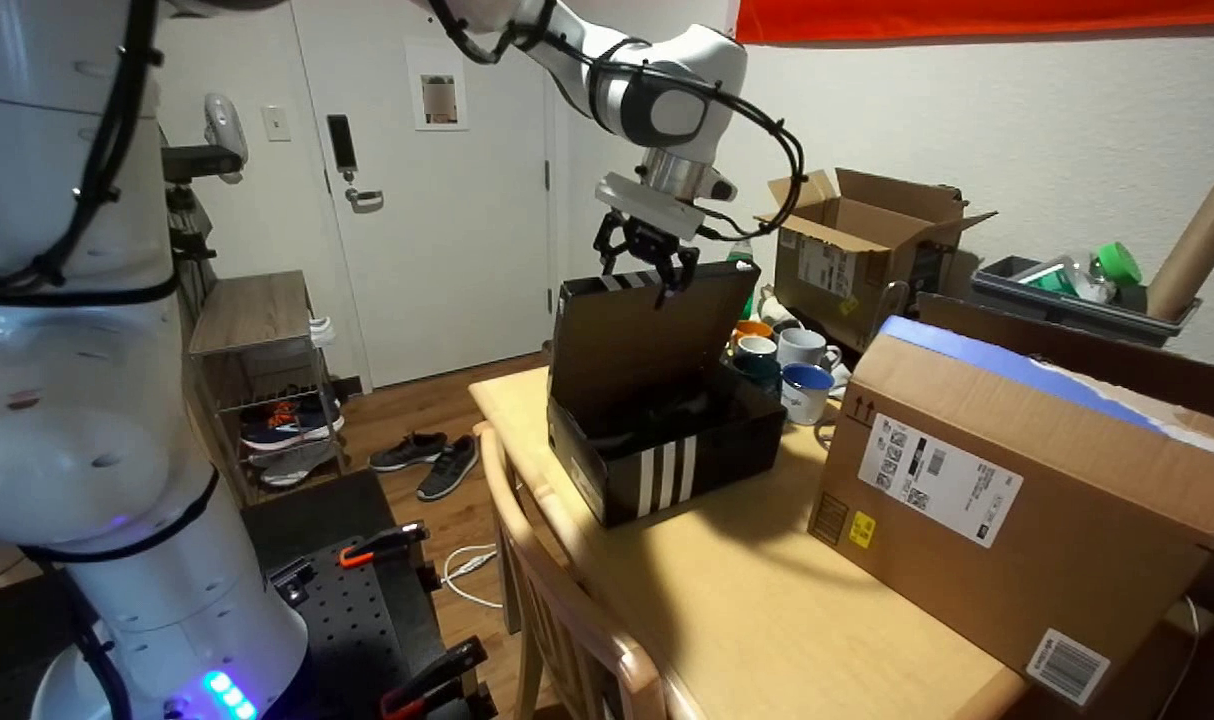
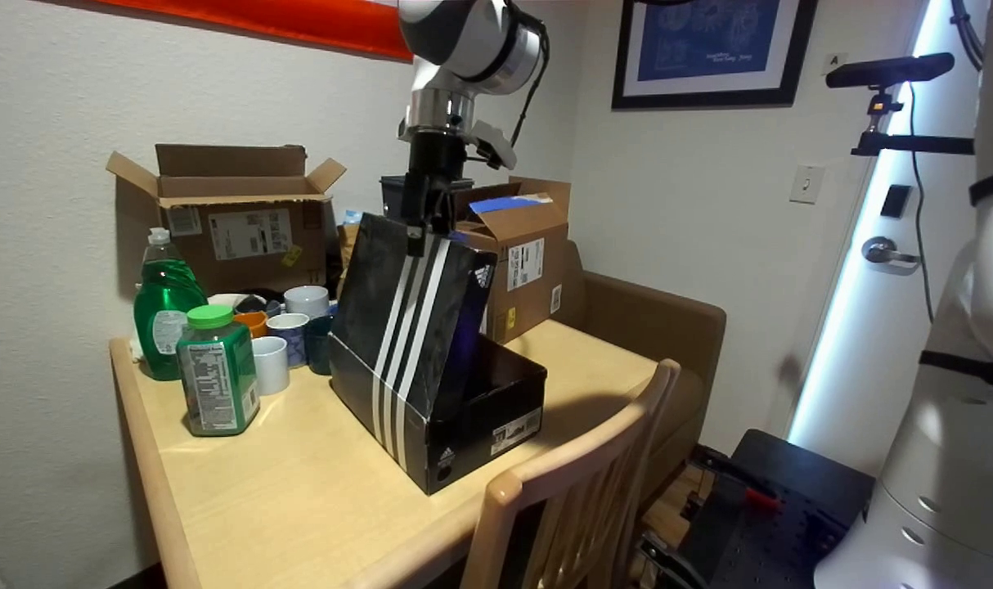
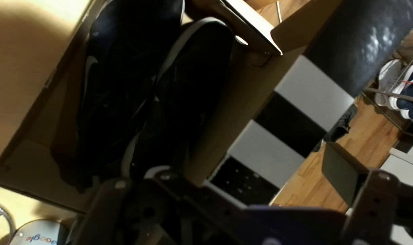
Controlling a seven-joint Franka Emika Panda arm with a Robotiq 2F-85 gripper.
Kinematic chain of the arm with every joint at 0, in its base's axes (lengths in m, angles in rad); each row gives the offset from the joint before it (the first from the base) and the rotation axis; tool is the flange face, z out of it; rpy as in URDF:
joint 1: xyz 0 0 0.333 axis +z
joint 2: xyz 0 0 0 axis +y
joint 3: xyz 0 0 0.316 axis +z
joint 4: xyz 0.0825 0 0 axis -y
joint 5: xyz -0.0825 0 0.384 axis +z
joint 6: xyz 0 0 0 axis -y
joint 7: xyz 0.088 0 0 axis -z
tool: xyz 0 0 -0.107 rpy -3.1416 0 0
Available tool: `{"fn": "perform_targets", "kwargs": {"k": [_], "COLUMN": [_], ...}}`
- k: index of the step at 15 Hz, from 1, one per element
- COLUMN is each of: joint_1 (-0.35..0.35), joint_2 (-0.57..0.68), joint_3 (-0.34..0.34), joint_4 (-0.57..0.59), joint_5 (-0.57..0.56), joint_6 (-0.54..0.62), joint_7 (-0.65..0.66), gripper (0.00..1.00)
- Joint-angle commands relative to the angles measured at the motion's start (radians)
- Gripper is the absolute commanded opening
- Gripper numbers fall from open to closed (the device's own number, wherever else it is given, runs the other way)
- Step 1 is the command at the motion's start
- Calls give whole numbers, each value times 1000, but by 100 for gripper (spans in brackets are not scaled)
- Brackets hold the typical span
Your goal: Open the shoe box and put the right shoe on the table
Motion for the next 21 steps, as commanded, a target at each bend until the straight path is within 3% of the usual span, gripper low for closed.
{"fn": "perform_targets", "kwargs": {"k": [1, 6, 10, 15, 21], "joint_1": [64, 167, 216, 209, 183], "joint_2": [-35, -13, 14, 16, -29], "joint_3": [33, 86, 110, 105, 90], "joint_4": [33, 125, 190, 255, 253], "joint_5": [-96, -240, -298, -264, -245], "joint_6": [-12, -57, -115, -191, -159], "joint_7": [194, 428, 522, 523, 530], "gripper": [100, 100, 100, 100, 100]}}
